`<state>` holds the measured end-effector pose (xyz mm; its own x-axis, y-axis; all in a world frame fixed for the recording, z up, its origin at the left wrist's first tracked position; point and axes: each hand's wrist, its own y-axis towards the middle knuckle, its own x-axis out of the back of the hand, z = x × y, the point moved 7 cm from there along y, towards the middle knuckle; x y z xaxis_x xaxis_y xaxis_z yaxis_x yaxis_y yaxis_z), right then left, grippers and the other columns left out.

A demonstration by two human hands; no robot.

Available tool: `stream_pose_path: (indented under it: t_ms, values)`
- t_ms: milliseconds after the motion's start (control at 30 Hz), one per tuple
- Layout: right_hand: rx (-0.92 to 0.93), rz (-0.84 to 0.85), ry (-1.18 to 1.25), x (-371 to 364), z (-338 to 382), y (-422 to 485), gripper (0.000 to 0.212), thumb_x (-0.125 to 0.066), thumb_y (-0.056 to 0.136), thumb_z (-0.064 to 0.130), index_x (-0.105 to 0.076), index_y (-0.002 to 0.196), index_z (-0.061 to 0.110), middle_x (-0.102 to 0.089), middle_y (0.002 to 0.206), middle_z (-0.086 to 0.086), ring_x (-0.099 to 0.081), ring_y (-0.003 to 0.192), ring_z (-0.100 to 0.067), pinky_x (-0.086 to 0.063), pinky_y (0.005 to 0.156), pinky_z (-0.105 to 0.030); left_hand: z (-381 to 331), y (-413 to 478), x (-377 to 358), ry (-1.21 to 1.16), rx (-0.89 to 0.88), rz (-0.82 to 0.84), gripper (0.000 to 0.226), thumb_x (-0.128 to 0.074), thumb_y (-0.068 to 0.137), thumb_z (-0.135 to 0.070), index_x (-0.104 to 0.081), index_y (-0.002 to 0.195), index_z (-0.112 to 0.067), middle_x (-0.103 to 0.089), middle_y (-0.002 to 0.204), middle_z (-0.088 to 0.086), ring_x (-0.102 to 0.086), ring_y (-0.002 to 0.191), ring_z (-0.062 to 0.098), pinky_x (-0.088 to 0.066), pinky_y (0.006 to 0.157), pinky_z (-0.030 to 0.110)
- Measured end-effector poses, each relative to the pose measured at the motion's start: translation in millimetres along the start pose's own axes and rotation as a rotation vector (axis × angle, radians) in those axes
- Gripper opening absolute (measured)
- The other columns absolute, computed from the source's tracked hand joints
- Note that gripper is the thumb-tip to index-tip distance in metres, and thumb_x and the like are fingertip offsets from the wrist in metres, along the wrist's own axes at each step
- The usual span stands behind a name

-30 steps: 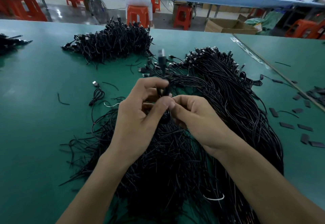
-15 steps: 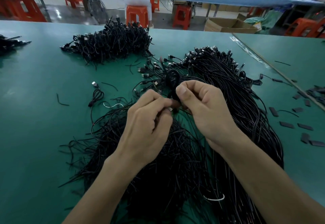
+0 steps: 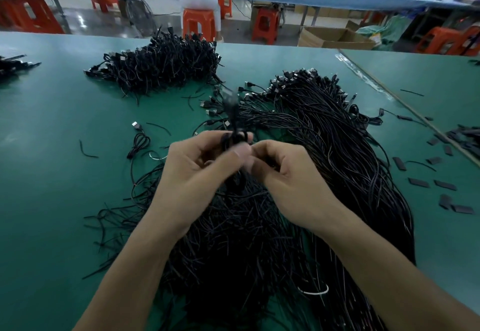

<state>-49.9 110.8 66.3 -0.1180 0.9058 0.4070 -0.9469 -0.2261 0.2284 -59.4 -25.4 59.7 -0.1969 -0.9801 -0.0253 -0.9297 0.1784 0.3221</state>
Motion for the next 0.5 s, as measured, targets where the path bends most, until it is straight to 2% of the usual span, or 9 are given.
stream_pose_path:
  t_ms: [67, 167, 233, 300, 400, 500]
  values:
    - [-0.025, -0.029, 0.028, 2, -6, -1, 0.018, -0.060, 0.097, 0.026, -0.065, 0.080, 0.025, -0.058, 0.066, 0.000, -0.047, 0.060, -0.024, -0.045, 0.059, -0.053, -6, -2, -2, 0.077, -0.066, 0.009, 0.022, -0.070, 0.085, -0.040, -0.078, 0.101, -0.028, -0.074, 0.089, 0.005, -0.066, 0.081, 0.030, -0.056, 0.077, 0.035]
    - [-0.056, -0.075, 0.096, 6, -11, 1, 0.019, -0.060, 0.096, 0.029, -0.066, 0.081, 0.020, -0.055, 0.066, 0.000, -0.044, 0.062, -0.020, -0.040, 0.056, -0.054, -12, -3, -7, 0.035, -0.121, 0.057, 0.030, -0.060, 0.092, -0.044, -0.079, 0.102, -0.022, -0.067, 0.087, -0.008, -0.057, 0.075, 0.002, -0.044, 0.071, 0.016]
    - [-0.075, -0.113, 0.146, 9, -14, 3, 0.020, -0.060, 0.098, 0.027, -0.066, 0.081, 0.017, -0.054, 0.066, -0.003, -0.041, 0.061, -0.021, -0.037, 0.054, -0.047, -17, -5, -8, 0.019, -0.154, 0.074, 0.042, -0.054, 0.093, -0.059, -0.079, 0.101, -0.026, -0.060, 0.089, -0.015, -0.054, 0.080, 0.000, -0.042, 0.071, 0.015]
    - [-0.093, -0.175, 0.141, 14, -16, 5, 0.021, -0.060, 0.099, 0.023, -0.066, 0.079, 0.021, -0.053, 0.066, -0.006, -0.041, 0.061, -0.021, -0.038, 0.056, -0.041, -18, -6, -11, 0.077, -0.155, 0.102, 0.055, -0.046, 0.086, -0.077, -0.079, 0.101, -0.036, -0.052, 0.088, -0.015, -0.049, 0.082, 0.005, -0.039, 0.071, 0.021]
    - [-0.088, -0.280, 0.120, 21, -16, 6, 0.023, -0.059, 0.099, 0.022, -0.064, 0.077, 0.021, -0.055, 0.065, 0.002, -0.046, 0.062, -0.014, -0.042, 0.058, -0.030, -14, -8, -17, 0.164, -0.087, 0.158, 0.078, -0.031, 0.071, -0.095, -0.079, 0.098, -0.039, -0.046, 0.084, -0.017, -0.046, 0.078, 0.000, -0.040, 0.070, 0.021]
    - [-0.025, -0.313, 0.142, 25, -7, 5, 0.021, -0.058, 0.100, 0.021, -0.065, 0.081, 0.013, -0.054, 0.068, 0.003, -0.047, 0.063, -0.010, -0.045, 0.058, -0.023, -13, -10, -25, 0.340, -0.088, 0.214, 0.102, -0.016, 0.076, -0.094, -0.075, 0.086, -0.011, -0.043, 0.081, -0.004, -0.043, 0.074, -0.001, -0.038, 0.070, 0.013]
